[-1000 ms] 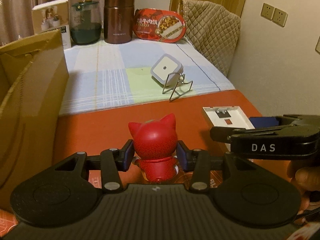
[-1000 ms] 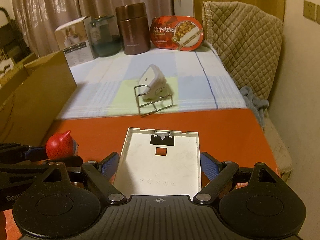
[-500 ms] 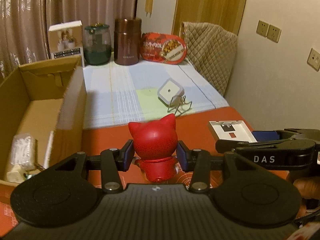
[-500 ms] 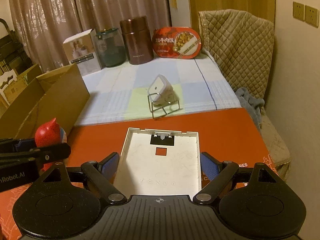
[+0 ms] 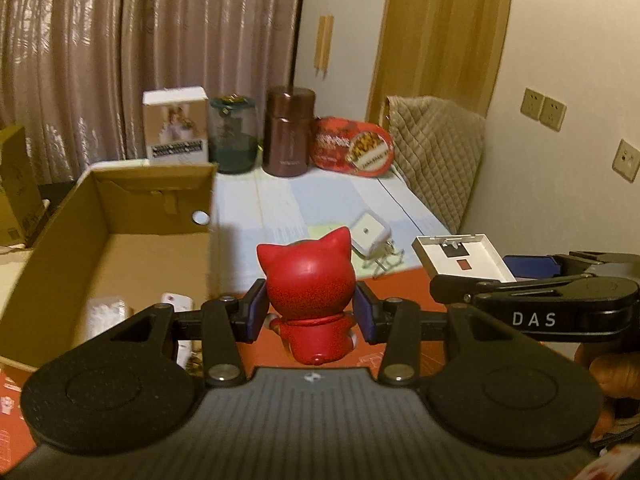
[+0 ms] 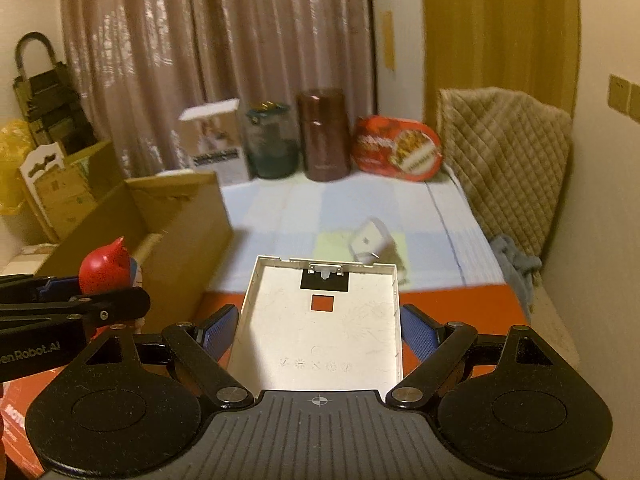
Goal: Organize rigid objects
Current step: 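Lift the red figurine and white tray and carry both tools over the cardboard box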
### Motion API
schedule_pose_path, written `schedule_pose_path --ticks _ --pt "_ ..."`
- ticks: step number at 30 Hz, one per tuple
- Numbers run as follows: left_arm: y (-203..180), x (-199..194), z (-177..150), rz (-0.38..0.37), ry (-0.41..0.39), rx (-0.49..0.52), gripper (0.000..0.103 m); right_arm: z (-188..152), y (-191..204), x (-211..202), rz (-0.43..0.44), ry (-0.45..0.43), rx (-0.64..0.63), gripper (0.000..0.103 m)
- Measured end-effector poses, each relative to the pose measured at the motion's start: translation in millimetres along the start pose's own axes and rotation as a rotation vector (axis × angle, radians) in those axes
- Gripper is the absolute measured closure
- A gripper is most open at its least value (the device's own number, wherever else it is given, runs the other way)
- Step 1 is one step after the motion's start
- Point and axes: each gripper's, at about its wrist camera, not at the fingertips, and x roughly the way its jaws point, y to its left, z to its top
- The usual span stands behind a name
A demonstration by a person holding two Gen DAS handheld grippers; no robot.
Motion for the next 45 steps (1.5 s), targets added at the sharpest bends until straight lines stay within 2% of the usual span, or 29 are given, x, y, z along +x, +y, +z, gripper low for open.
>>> schedule_pose_path --ticks 12,23,34,45 --pt "62.2 -35.7 13.8 0.080 -0.043 -0.046 0.063 29.4 75.3 10.0 0.093 -0.032 -0.086 0.020" --pt "126.1 -44.5 21.9 0.142 -0.050 -0.080 0.063 50.6 135.7 46.4 0.180 -0.033 -0.127 0.020" --pt "178.2 -27.8 25.4 0.158 -0.015 -0.116 0.063 67.7 173.2 100.7 0.208 0.038 -0.158 0.020" --pt "205.7 3.8 29.0 0.142 0.055 -0.102 0.063 80.9 185.6 148.9 0.213 0.125 -0.182 0.020"
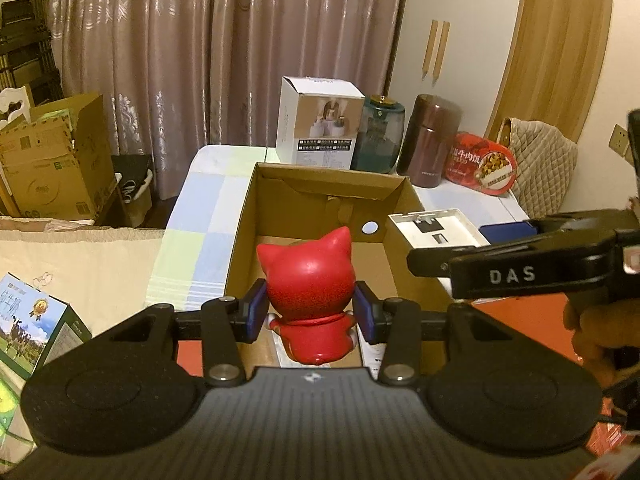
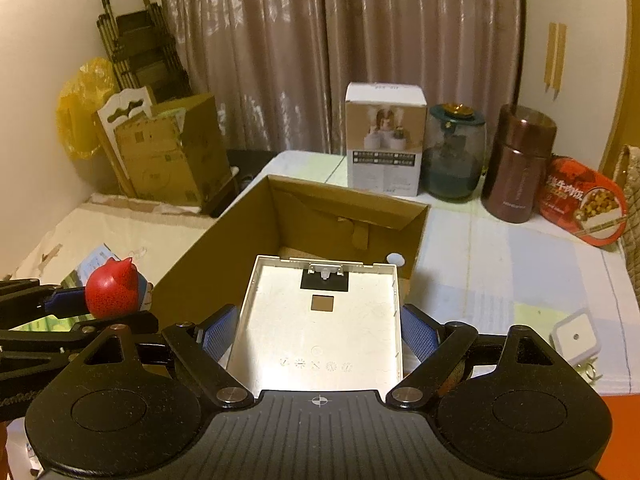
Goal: Organize rigid objects
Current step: 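Lift the red figurine and white tray and carry both tools over the cardboard box, then lower the white tray into the box and open the right tool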
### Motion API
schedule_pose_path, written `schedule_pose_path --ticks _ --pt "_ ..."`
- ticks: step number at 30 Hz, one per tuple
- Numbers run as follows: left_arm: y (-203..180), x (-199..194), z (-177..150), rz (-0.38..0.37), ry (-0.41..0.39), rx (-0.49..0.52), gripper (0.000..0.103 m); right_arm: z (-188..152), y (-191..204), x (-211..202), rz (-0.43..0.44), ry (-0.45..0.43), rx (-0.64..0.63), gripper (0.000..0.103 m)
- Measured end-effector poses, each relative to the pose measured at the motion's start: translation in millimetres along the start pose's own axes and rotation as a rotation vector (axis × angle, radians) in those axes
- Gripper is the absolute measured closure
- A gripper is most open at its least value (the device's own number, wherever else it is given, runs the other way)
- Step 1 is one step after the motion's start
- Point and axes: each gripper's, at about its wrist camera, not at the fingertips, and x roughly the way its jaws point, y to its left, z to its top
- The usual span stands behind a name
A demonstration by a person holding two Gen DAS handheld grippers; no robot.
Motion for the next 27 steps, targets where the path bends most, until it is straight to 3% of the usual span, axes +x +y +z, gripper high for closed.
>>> schedule_pose_path --ticks 27 --pt "17.9 62.3 4.7 -0.030 0.108 0.019 0.063 19.4 -12.0 85.3 0.018 0.175 -0.050 0.020"
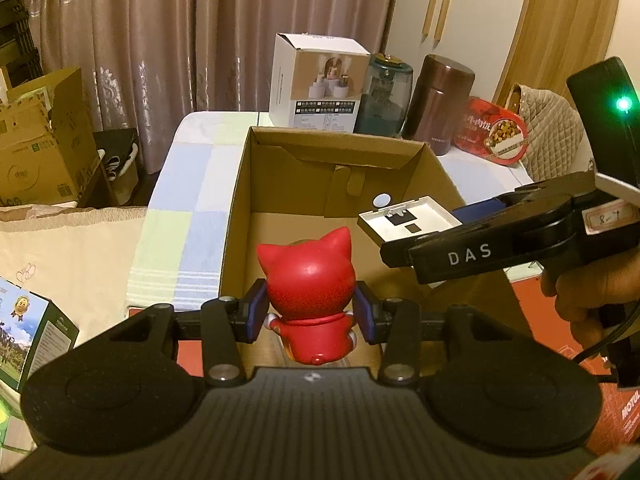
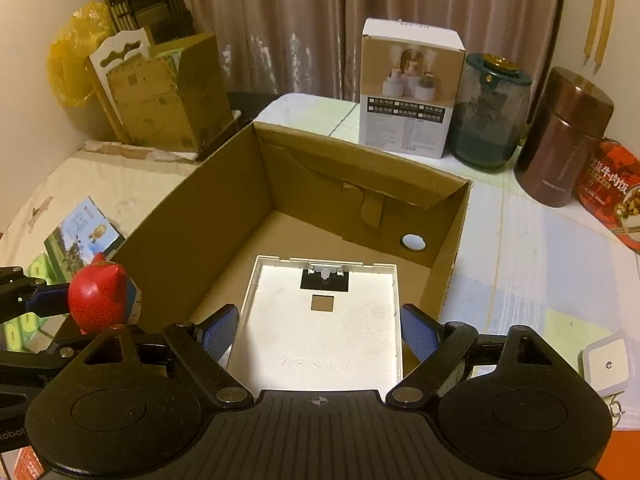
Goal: Organize rigid objects
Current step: 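Lower the white tray into the box and open the right tool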
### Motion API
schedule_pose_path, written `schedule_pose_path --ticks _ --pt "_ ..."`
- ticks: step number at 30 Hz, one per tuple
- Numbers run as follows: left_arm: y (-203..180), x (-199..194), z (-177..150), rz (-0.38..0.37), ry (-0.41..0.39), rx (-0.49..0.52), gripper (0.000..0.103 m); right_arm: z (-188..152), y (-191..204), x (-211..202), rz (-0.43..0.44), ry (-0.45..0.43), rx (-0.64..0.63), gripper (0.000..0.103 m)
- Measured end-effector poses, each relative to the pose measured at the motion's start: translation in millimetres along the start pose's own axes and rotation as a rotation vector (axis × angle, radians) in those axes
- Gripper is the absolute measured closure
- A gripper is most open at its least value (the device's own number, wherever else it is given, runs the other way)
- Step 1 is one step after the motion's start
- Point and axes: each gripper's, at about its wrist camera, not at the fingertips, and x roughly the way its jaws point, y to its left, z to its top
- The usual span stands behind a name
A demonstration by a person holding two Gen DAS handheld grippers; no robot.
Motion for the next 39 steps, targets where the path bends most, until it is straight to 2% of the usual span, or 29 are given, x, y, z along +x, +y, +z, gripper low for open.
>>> schedule_pose_path --ticks 16,39 --pt "4.4 23.3 -1.8 -0.003 0.044 0.012 0.063 8.6 1.6 28.2 -0.002 0.094 -0.074 0.020" --pt "0.0 43.3 -1.3 -0.012 0.071 0.064 0.063 23.6 7.4 57.5 -0.006 0.157 -0.126 0.019"
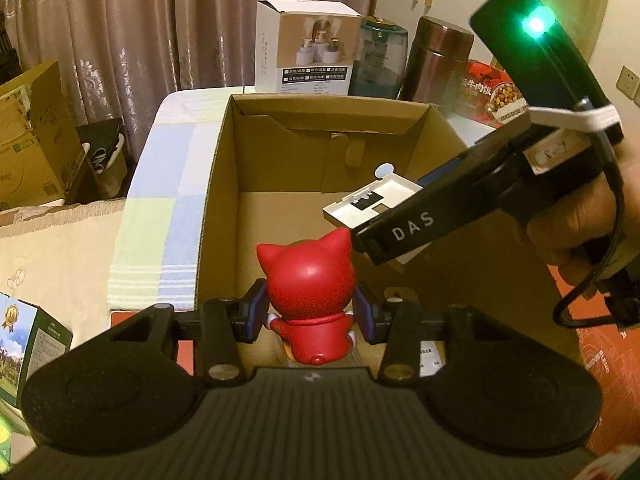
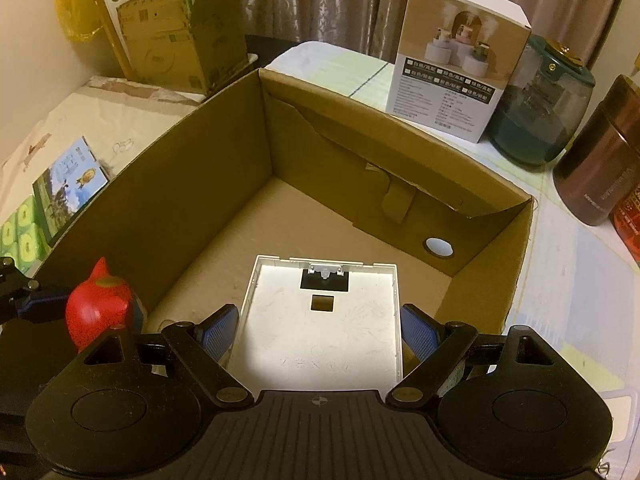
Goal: Organize rigid objects
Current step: 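Lower the white tray into the box and open the right tool, then lower the red figurine into the box and open the left tool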
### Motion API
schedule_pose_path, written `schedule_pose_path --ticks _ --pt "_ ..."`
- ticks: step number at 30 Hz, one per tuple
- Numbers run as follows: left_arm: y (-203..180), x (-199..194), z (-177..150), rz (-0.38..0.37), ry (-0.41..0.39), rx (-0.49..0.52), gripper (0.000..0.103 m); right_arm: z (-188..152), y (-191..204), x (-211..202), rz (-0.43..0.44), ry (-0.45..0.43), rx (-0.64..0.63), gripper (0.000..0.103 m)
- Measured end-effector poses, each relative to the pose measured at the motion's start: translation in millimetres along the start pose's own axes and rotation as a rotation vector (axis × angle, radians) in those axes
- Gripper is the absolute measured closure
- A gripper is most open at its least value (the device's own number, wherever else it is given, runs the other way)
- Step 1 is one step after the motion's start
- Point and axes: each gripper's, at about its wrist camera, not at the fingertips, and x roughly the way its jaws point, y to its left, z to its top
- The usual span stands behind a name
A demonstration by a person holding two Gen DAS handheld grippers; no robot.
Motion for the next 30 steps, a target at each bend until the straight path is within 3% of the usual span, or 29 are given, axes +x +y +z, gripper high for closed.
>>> schedule_pose_path --ticks 30 --pt "-7.2 6.8 6.1 0.000 0.001 0.002 0.063 5.2 -21.7 -20.3 0.017 -0.099 0.077 0.015"
